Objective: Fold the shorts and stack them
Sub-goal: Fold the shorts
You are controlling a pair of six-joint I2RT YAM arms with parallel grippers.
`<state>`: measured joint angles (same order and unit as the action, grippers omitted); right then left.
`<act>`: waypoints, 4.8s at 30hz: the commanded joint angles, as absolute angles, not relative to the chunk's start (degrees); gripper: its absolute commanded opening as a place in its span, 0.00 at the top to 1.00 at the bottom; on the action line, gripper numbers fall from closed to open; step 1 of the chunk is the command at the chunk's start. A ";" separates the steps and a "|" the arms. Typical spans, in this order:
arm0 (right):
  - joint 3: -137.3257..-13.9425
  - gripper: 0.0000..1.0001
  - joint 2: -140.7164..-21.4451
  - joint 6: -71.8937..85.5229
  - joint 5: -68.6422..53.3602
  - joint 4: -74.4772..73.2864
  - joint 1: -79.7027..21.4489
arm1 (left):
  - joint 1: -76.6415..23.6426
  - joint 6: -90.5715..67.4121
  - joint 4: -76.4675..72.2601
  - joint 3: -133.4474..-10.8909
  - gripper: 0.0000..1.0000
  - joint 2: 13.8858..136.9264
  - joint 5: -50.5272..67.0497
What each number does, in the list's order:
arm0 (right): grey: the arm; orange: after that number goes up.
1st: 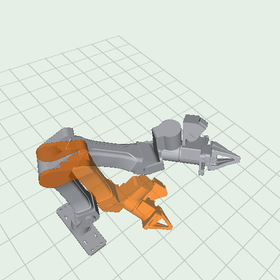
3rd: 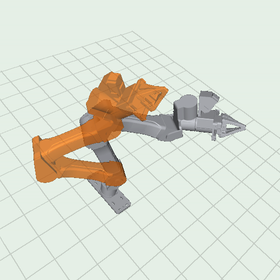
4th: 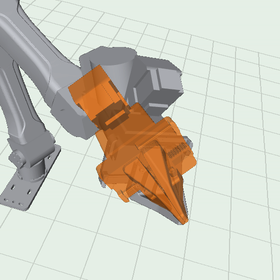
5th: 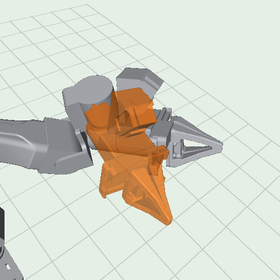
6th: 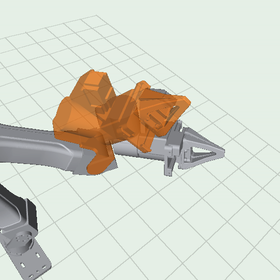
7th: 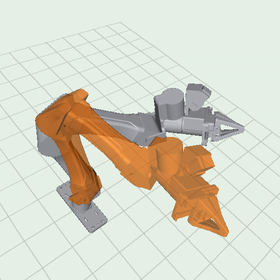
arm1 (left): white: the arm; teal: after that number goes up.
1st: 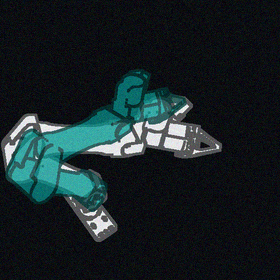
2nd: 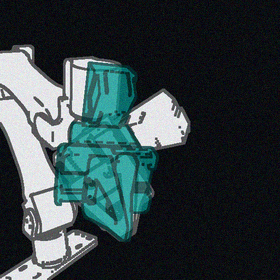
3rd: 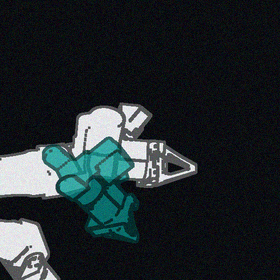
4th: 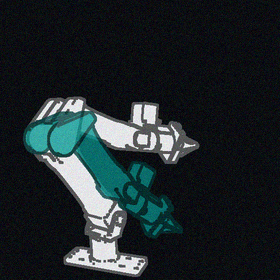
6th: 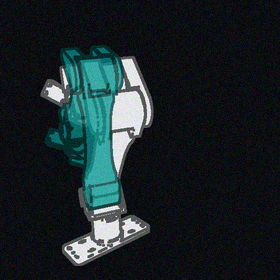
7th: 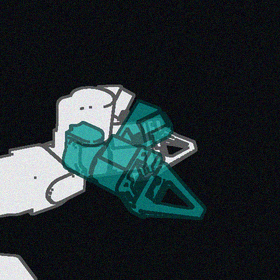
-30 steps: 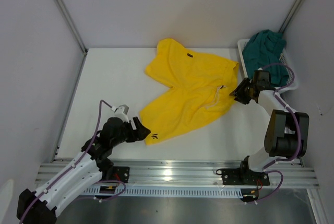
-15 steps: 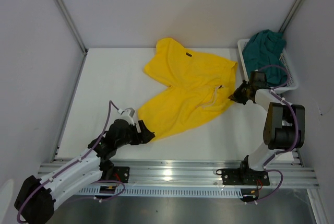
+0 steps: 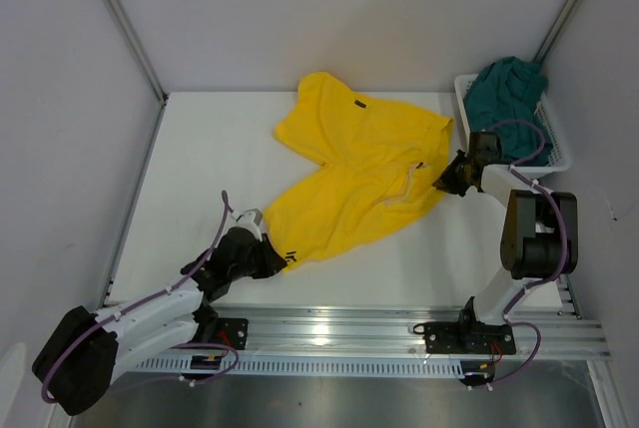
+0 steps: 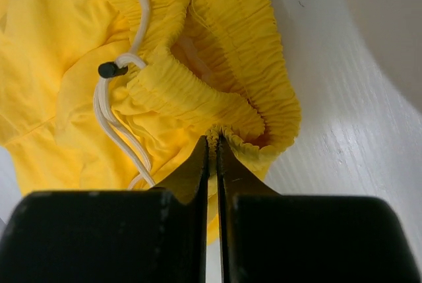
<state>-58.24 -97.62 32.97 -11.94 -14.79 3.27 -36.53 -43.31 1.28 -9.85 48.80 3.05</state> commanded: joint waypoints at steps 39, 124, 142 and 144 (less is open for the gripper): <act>-43.42 0.37 -79.36 31.99 -13.18 -11.25 1.76 | -24.70 -34.45 14.06 -23.73 1.00 46.85 2.72; -53.18 1.00 -51.69 32.17 -14.16 -42.19 -4.22 | -18.90 -20.30 43.51 -61.47 0.99 41.49 -5.48; -46.67 1.00 -63.72 31.46 -12.65 -28.57 1.67 | -40.95 -35.40 36.12 -38.33 0.21 35.07 2.82; -46.49 1.00 -64.94 31.64 -12.48 -28.04 1.93 | -41.57 -37.52 36.47 -36.31 0.20 34.63 0.89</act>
<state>-45.93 -63.72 32.32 -12.93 -32.34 1.26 -40.47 -31.81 36.51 -38.44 34.63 5.30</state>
